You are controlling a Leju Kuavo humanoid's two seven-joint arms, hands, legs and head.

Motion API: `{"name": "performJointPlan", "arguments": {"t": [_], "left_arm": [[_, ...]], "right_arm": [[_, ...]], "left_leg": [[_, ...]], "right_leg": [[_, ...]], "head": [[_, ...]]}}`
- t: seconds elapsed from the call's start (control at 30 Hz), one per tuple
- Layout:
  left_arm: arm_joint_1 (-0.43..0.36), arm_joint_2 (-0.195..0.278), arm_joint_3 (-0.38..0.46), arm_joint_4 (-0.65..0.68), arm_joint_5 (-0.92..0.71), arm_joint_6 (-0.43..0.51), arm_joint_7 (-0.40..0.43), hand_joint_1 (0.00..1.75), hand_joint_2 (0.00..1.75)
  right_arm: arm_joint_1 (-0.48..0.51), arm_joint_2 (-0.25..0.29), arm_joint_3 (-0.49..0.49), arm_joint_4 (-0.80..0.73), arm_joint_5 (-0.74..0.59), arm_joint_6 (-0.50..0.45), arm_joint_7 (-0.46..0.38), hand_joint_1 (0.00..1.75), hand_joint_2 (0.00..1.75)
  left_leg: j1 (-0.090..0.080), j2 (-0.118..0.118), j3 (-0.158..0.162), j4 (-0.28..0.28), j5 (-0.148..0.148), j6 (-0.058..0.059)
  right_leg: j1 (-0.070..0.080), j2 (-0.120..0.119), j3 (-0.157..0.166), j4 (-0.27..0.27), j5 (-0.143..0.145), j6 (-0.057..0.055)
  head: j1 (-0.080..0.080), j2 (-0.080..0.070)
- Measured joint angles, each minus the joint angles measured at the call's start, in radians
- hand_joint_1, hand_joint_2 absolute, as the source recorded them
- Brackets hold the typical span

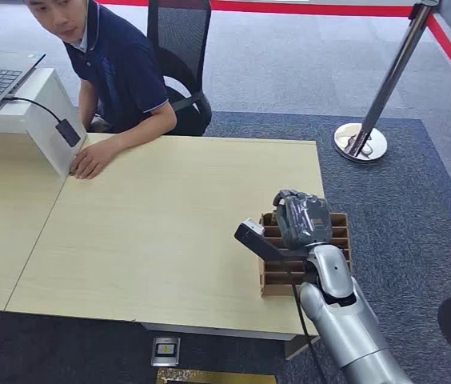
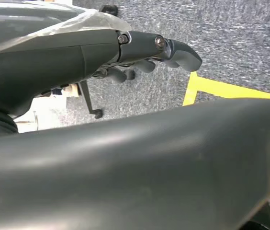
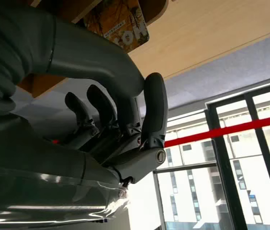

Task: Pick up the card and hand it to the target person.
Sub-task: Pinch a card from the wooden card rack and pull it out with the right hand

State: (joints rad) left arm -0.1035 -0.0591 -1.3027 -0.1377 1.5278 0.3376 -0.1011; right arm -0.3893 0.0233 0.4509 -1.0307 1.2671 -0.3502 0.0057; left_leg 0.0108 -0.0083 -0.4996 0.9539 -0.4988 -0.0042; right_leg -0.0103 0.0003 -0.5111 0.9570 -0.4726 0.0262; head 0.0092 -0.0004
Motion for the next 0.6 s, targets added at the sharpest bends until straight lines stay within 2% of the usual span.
{"name": "performJointPlan", "arguments": {"t": [0.23,0.6], "left_arm": [[0.000,0.000,0.000,0.000,0.000,0.000,-0.002,0.00,0.00],[0.001,0.000,-0.001,0.000,0.000,0.000,-0.003,0.00,0.00]], "right_arm": [[-0.001,-0.001,0.000,0.000,0.001,0.001,0.003,1.37,1.75],[-0.009,-0.009,0.009,0.000,0.009,0.004,0.012,1.03,1.75]], "left_leg": [[0.000,0.000,0.000,0.000,0.000,0.000],[0.000,0.000,0.000,0.000,0.000,0.000]], "right_leg": [[0.000,0.000,0.000,0.000,0.000,0.000],[0.000,0.000,0.000,0.000,0.000,0.000]], "head": [[0.000,0.000],[0.000,0.000]]}}
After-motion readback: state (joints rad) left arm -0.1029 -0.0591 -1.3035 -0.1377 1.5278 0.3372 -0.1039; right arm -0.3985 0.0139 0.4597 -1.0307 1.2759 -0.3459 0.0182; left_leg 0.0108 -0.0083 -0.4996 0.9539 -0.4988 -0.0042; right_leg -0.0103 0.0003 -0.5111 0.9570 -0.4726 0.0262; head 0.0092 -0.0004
